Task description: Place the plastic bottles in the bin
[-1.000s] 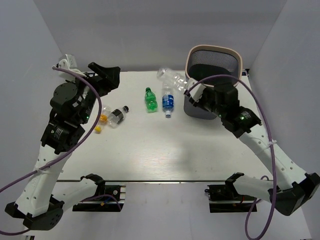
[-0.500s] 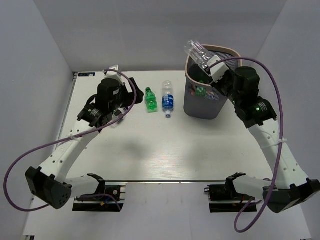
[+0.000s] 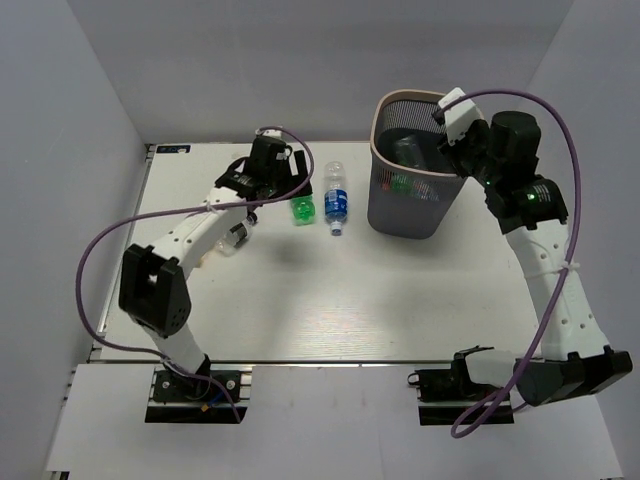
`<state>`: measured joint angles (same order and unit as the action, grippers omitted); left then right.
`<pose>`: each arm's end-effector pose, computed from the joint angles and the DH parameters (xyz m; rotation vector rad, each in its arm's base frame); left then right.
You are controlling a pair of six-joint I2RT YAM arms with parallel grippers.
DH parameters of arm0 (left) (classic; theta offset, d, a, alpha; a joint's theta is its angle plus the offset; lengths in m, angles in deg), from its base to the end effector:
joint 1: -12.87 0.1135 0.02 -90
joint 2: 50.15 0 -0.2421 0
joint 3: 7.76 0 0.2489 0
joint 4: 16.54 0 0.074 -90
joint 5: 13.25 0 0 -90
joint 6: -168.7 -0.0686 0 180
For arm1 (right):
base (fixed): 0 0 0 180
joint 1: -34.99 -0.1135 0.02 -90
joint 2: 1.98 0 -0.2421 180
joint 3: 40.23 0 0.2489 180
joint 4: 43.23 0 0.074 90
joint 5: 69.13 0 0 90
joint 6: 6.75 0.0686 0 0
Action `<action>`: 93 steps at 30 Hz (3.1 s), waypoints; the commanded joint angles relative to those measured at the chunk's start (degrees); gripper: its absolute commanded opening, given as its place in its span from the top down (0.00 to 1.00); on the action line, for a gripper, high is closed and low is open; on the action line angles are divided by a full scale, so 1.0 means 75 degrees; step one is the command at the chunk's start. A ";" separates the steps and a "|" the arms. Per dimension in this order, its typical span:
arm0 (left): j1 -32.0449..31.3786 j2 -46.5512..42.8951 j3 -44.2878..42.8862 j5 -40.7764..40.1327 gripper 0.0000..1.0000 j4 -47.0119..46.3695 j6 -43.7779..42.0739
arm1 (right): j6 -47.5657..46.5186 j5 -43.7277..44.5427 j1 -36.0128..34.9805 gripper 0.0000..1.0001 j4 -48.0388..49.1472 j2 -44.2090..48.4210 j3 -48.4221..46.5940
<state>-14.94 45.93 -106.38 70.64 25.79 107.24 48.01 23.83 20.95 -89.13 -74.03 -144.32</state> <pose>0.3604 -0.1818 0.2743 -0.0719 2.2911 -0.3991 0.2868 0.0681 0.4417 -0.7264 1.6722 -0.3089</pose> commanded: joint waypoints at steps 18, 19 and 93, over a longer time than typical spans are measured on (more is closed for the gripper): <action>-0.0042 0.3912 -0.3429 -0.0990 0.01 0.1431 0.0156 | 0.0785 -0.4952 0.0244 0.87 0.0170 0.3349 0.3124; -0.0042 0.4006 -0.3500 -0.0990 0.01 0.1500 0.0075 | 0.0797 -0.5139 0.0244 0.74 0.0077 0.3395 0.3183; -0.0381 -0.4394 0.1443 -0.3673 0.00 0.2460 -0.0221 | 0.3642 -0.2101 -0.3446 0.10 0.1377 -0.3481 0.1018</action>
<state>-18.00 14.76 -99.86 51.19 32.50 103.78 70.52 0.77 -2.20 -80.49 -97.68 -129.79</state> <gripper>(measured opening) 0.997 0.902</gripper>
